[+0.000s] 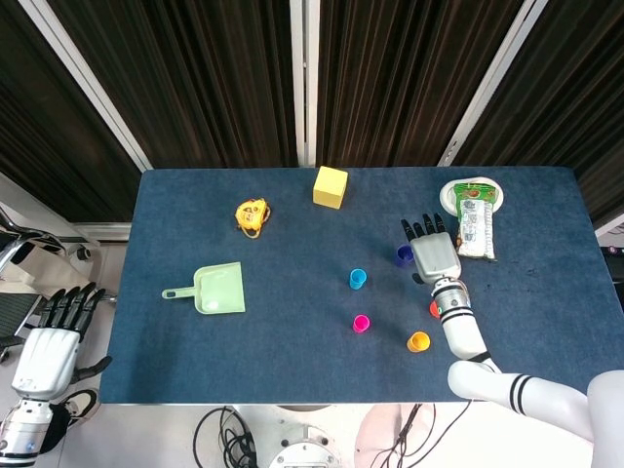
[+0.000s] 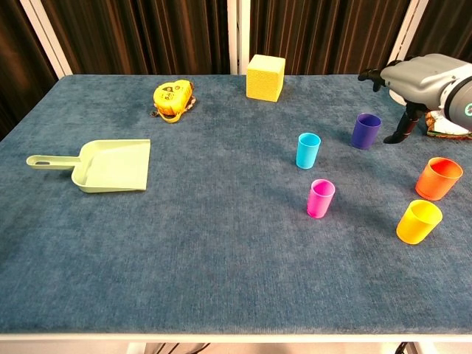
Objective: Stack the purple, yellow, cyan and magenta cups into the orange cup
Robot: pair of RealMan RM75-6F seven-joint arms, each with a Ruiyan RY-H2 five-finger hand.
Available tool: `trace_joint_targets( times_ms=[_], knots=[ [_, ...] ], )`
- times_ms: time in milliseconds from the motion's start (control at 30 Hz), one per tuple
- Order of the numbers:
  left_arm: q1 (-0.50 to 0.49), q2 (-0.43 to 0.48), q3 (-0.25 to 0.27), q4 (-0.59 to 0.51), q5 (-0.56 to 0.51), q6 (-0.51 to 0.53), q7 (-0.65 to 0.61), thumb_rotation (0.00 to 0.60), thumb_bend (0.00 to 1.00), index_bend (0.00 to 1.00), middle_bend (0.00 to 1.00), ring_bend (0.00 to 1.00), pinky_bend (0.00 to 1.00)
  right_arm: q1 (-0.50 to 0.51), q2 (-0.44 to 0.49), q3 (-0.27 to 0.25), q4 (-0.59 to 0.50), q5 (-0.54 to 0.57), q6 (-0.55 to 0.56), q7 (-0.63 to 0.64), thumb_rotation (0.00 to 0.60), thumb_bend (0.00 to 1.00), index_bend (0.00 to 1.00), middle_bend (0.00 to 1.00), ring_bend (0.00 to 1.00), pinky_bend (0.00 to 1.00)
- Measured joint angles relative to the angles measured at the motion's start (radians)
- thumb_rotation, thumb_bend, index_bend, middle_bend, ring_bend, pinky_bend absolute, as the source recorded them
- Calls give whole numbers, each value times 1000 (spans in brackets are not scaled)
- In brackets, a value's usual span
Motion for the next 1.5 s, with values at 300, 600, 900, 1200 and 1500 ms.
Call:
trace_joint_targets(
  times_ms=[300,600,900,1200,1500],
  knots=[
    [-3,8,-2,0,3,-1,-10,600,11,5,0,0,0,35,-64,0,124,17,-68,58,600,147,161,277,0,0],
    [4,8,1,15,-6,0,-28,600,11,5,0,0,0,39,-105,-8,178,-31,-65,119,600,163,289,366,27,0],
    [5,13,4,17,-3,1,-58,600,11,5,0,0,0,40,-123,-12,203,-19,-56,100,600,212,305,372,28,0],
    [6,10,3,26,-10,-3,-65,600,11,5,0,0,0,44,-137,-11,221,-16,-62,97,600,224,415,436,68,0],
    [5,11,2,30,-12,-5,-72,600,11,5,0,0,0,41,-142,-7,228,-27,-48,102,600,242,551,511,118,0]
  ],
)
